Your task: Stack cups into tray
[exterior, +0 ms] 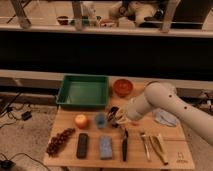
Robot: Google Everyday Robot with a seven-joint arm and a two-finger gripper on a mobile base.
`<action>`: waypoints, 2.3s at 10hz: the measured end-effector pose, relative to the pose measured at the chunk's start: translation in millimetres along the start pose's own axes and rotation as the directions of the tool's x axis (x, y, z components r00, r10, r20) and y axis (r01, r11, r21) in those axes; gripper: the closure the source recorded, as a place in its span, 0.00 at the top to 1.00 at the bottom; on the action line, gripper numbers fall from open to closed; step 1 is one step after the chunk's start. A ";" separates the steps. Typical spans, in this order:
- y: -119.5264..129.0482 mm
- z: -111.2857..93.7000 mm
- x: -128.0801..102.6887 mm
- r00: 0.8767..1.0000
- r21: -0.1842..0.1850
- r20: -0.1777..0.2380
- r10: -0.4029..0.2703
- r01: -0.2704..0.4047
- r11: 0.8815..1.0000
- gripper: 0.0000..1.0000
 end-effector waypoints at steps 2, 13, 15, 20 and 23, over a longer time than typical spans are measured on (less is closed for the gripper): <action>-4.7 9.4 -10.5 0.999 0.000 -0.015 -0.043 0.043 0.999 0.00; -42.7 71.8 -29.4 0.966 -0.086 -0.149 -0.211 0.200 0.976 0.00; -42.8 74.3 -24.0 0.962 -0.096 -0.168 -0.216 0.202 0.975 0.00; -37.0 83.1 -16.9 0.952 -0.135 -0.197 -0.233 0.210 0.968 0.00; -36.6 90.9 -13.5 0.945 -0.169 -0.212 -0.251 0.217 0.961 0.00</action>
